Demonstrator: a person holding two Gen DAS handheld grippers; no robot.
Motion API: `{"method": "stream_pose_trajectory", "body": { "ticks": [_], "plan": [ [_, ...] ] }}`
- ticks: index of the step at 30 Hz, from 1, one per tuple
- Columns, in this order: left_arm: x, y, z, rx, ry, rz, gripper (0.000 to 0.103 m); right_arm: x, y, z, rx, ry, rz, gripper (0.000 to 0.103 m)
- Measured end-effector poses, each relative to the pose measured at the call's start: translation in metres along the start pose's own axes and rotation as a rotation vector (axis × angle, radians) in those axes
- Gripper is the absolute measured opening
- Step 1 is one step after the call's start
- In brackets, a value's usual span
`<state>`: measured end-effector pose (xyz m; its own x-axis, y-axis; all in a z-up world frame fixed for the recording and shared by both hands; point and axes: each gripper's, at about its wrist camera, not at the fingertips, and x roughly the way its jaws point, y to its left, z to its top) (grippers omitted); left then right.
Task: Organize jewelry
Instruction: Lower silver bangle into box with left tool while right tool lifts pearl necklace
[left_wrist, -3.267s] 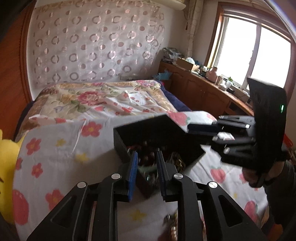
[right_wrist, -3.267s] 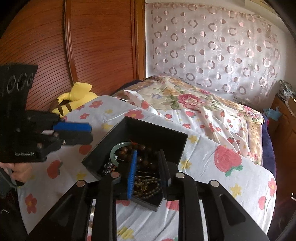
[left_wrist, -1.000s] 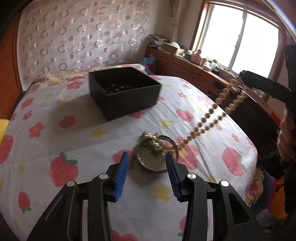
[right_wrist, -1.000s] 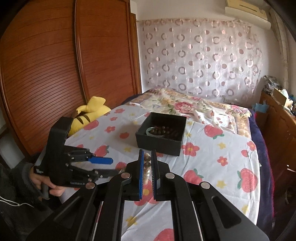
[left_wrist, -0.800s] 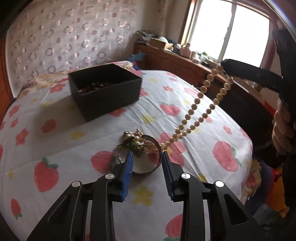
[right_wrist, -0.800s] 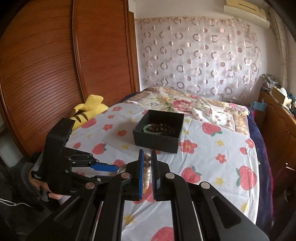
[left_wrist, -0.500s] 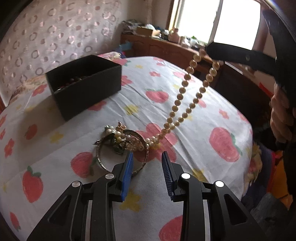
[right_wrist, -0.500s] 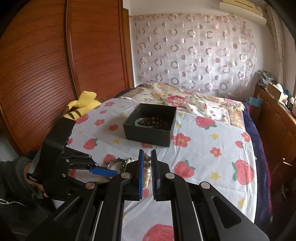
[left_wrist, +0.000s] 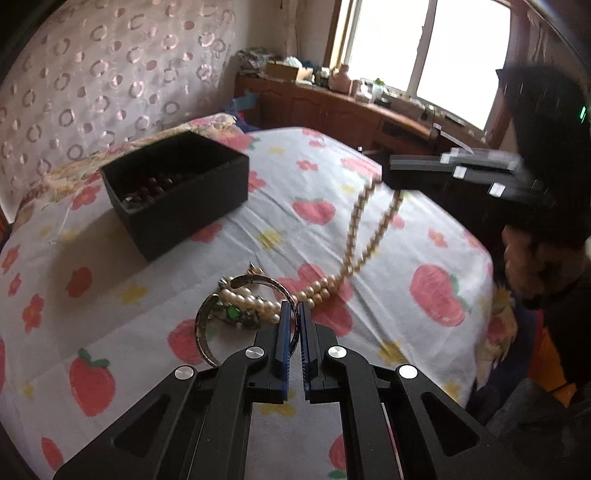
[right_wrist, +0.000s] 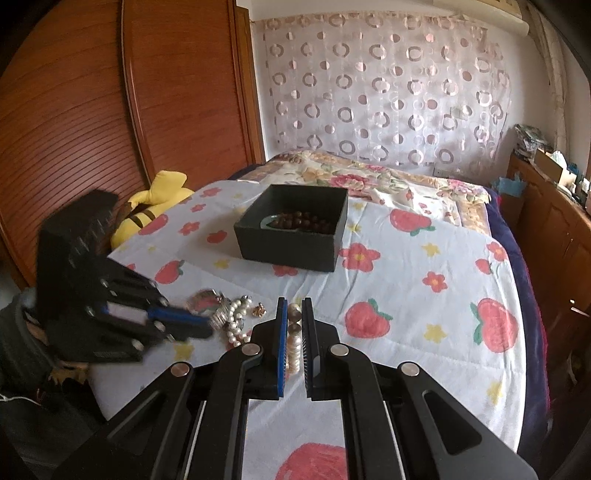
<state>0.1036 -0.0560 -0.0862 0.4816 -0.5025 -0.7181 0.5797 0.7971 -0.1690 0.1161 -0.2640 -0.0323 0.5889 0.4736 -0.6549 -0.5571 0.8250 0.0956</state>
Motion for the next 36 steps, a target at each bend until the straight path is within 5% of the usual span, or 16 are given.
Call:
{"method": "stream_pose_trajectory", "body": {
  "ticks": [15,36],
  "plan": [
    [-0.052,0.043,0.028,-0.101,-0.168,0.105,0.004,-0.025,0.014,0.035,-0.051,-0.089,0.030,0.008],
    [-0.064,0.068,0.065,-0.114,-0.248,0.184,0.004,-0.074,0.045,0.139,-0.213,-0.278,0.019,0.008]
  ]
}}
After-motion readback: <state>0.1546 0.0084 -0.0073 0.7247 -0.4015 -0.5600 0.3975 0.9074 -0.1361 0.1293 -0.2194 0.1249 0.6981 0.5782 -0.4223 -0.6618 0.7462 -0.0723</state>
